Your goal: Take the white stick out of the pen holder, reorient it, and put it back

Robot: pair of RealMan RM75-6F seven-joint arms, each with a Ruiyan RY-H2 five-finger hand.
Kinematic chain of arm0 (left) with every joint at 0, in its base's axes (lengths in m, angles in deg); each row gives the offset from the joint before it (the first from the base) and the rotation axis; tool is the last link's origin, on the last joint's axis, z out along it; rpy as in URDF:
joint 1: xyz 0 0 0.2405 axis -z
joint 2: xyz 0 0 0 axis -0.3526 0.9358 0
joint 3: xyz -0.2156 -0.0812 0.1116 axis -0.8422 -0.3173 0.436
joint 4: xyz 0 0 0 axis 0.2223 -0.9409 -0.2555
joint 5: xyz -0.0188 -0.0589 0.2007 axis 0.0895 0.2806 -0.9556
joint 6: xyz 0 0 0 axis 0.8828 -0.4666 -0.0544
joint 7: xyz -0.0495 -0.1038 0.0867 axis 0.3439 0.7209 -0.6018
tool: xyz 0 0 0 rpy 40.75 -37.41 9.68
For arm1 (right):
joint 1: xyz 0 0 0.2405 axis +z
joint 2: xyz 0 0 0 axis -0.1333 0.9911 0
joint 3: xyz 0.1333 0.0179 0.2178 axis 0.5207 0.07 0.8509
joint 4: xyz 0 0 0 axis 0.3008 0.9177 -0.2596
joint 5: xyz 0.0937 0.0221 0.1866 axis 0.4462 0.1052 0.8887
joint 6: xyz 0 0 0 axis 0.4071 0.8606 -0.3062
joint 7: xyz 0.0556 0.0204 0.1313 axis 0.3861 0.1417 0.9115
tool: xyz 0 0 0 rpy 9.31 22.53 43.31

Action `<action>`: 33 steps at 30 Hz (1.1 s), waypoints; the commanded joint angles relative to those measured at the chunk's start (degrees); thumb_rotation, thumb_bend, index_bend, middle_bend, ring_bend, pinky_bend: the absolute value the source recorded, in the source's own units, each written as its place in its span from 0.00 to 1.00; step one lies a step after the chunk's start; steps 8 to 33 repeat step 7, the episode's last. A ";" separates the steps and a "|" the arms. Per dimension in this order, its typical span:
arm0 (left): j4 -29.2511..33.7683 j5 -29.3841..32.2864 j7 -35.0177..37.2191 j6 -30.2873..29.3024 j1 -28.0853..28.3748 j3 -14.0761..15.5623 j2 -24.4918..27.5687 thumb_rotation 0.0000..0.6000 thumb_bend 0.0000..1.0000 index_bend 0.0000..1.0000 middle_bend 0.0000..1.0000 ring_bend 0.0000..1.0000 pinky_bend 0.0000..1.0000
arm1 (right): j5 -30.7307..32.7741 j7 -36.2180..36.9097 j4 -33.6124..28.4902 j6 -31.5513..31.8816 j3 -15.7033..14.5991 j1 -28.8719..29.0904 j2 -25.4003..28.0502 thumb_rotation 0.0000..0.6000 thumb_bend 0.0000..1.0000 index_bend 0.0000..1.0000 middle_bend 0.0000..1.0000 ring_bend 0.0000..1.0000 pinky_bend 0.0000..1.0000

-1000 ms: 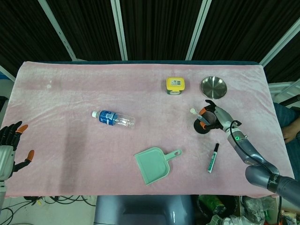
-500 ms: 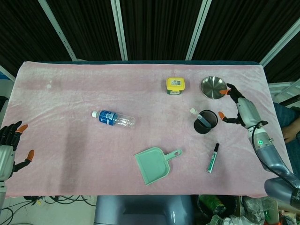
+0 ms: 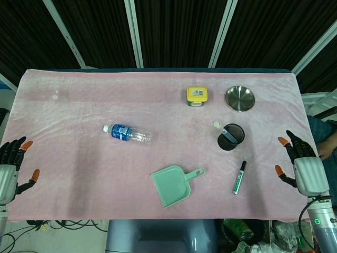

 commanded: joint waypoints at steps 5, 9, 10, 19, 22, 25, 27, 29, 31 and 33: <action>-0.03 0.04 -0.28 0.10 -0.04 0.10 0.02 1.00 0.38 0.10 0.04 0.00 0.01 | 0.58 -4.96 4.47 0.18 -2.34 -1.78 -2.71 1.00 0.25 0.14 0.02 0.09 0.15; 0.04 0.15 -0.22 0.11 -0.05 0.05 0.04 1.00 0.38 0.10 0.04 0.00 0.01 | 0.45 -5.71 5.18 1.07 -2.23 -2.04 -3.44 1.00 0.25 0.14 0.02 0.09 0.15; 0.04 0.15 -0.22 0.11 -0.05 0.05 0.04 1.00 0.38 0.10 0.04 0.00 0.01 | 0.45 -5.71 5.18 1.07 -2.23 -2.04 -3.44 1.00 0.25 0.14 0.02 0.09 0.15; 0.04 0.15 -0.22 0.11 -0.05 0.05 0.04 1.00 0.38 0.10 0.04 0.00 0.01 | 0.45 -5.71 5.18 1.07 -2.23 -2.04 -3.44 1.00 0.25 0.14 0.02 0.09 0.15; 0.04 0.15 -0.22 0.11 -0.05 0.05 0.04 1.00 0.38 0.10 0.04 0.00 0.01 | 0.45 -5.71 5.18 1.07 -2.23 -2.04 -3.44 1.00 0.25 0.14 0.02 0.09 0.15; 0.04 0.15 -0.22 0.11 -0.05 0.05 0.04 1.00 0.38 0.10 0.04 0.00 0.01 | 0.45 -5.71 5.18 1.07 -2.23 -2.04 -3.44 1.00 0.25 0.14 0.02 0.09 0.15; 0.04 0.15 -0.22 0.11 -0.05 0.05 0.04 1.00 0.38 0.10 0.04 0.00 0.01 | 0.45 -5.71 5.18 1.07 -2.23 -2.04 -3.44 1.00 0.25 0.14 0.02 0.09 0.15; 0.04 0.15 -0.22 0.11 -0.05 0.05 0.04 1.00 0.38 0.10 0.04 0.00 0.01 | 0.45 -5.71 5.18 1.07 -2.23 -2.04 -3.44 1.00 0.25 0.14 0.02 0.09 0.15; 0.04 0.15 -0.22 0.11 -0.05 0.05 0.04 1.00 0.38 0.10 0.04 0.00 0.01 | 0.45 -5.71 5.18 1.07 -2.23 -2.04 -3.44 1.00 0.25 0.14 0.02 0.09 0.15; 0.04 0.15 -0.22 0.11 -0.05 0.05 0.04 1.00 0.38 0.10 0.04 0.00 0.01 | 0.45 -5.71 5.18 1.07 -2.23 -2.04 -3.44 1.00 0.25 0.14 0.02 0.09 0.15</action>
